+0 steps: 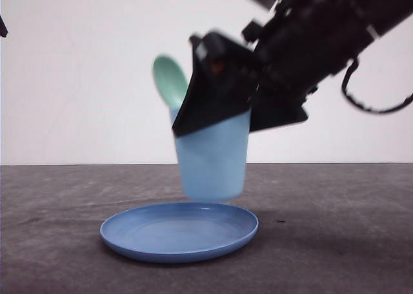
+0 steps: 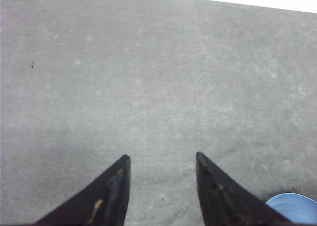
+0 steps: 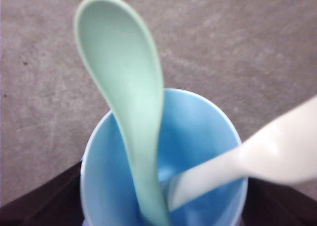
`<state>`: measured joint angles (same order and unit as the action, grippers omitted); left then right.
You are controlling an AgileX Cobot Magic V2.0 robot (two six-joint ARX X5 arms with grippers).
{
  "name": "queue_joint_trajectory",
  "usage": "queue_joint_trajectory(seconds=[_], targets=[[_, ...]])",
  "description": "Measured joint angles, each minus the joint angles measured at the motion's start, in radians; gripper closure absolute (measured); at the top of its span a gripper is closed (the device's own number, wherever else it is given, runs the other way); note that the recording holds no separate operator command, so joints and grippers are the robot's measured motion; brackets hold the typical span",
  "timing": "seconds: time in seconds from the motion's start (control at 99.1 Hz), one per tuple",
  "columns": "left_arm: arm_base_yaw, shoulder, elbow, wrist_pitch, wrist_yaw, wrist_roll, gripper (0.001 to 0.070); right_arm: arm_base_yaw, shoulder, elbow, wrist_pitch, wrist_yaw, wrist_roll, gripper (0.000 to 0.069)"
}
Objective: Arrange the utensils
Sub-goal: 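Lower the cup onto the plate center with the right gripper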
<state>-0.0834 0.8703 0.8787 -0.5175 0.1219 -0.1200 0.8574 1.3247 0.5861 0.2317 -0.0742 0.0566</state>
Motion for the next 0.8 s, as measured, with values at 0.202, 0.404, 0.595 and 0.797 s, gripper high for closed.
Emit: queue_joint_trajectory(seconds=[0.202,0.404,0.595,0.797], targets=[[0.0,0.0,0.0,0.0,0.0,0.0,0.047,0.0,0.128,0.0,0.13,-0.002,0.001,0.02],[0.0,0.0,0.0,0.0,0.0,0.0,0.047,0.0,0.177,0.0,0.222,-0.024,0.007,0.0201],[0.0,0.0,0.0,-0.001,0.0,0.0,0.047,0.0,0.183,0.0,0.224,-0.036,0.014,0.0201],[0.0,0.0,0.0,-0.001,0.0,0.0,0.047,0.0,0.202,0.0,0.222,-0.038,0.029,0.0201]])
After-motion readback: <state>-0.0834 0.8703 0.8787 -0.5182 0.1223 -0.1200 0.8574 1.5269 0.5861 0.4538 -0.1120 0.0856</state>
